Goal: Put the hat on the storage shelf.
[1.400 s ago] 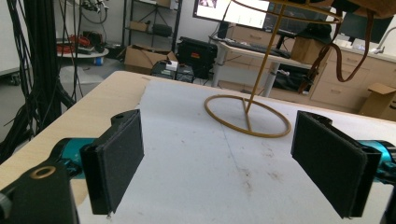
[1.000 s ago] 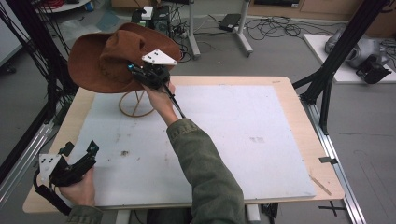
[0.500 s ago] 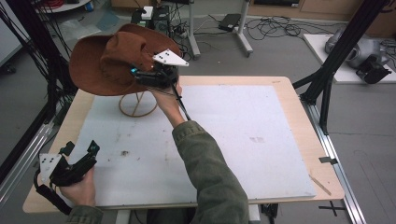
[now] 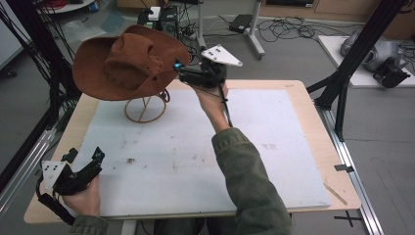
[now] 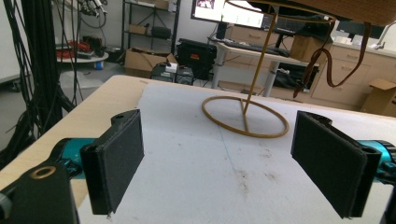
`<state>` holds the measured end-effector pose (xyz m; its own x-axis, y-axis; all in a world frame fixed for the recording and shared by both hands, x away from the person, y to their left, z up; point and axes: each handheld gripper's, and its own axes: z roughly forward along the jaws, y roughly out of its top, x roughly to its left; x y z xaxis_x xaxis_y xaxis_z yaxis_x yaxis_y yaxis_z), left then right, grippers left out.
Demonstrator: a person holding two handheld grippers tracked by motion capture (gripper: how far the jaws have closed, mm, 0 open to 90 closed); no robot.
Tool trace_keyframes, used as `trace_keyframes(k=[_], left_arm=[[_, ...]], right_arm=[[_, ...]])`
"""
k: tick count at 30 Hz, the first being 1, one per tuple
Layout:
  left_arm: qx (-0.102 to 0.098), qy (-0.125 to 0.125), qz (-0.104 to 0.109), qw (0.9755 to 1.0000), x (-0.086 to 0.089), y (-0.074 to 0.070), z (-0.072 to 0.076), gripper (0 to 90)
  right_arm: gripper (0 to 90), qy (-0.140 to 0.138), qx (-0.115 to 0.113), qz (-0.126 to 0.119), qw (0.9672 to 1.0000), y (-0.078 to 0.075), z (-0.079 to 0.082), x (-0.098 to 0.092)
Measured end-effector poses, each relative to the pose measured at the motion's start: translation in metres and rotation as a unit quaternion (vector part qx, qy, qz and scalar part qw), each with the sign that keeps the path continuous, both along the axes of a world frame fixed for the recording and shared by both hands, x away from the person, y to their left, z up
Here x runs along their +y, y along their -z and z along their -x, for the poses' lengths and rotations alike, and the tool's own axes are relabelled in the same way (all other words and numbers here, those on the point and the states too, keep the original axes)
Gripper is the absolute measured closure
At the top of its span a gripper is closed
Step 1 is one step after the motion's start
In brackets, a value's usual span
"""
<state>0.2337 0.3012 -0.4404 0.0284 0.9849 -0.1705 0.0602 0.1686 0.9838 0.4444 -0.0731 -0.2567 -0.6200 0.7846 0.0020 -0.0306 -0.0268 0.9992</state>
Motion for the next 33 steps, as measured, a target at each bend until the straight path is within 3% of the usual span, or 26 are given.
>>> trace_keyframes(k=[7, 14, 20, 25, 33], left_arm=[[0.0, 0.001, -0.008, 1.0, -0.001, -0.001, 0.001, 17.2], [-0.003, 0.0, -0.018, 0.9998, -0.004, -0.004, 0.002, 17.2], [-0.005, 0.004, -0.023, 0.9997, -0.007, -0.005, 0.002, 17.2], [-0.004, 0.009, -0.023, 0.9997, -0.011, -0.005, 0.001, 17.2], [0.0, 0.011, -0.029, 0.9995, -0.012, -0.003, -0.001, 17.2]], right_arm=[[9.6, 0.042, -0.006, 0.003, 0.9991, -0.009, 0.031, -0.072], [9.6, 0.105, -0.016, -0.007, 0.9943, -0.007, 0.075, -0.151], [9.6, 0.158, -0.014, -0.018, 0.9872, 0.02, 0.106, -0.197], [9.6, 0.188, -0.001, 0.002, 0.9821, 0.052, 0.127, -0.213], [9.6, 0.219, 0.055, -0.006, 0.9743, 0.117, 0.146, -0.229]])
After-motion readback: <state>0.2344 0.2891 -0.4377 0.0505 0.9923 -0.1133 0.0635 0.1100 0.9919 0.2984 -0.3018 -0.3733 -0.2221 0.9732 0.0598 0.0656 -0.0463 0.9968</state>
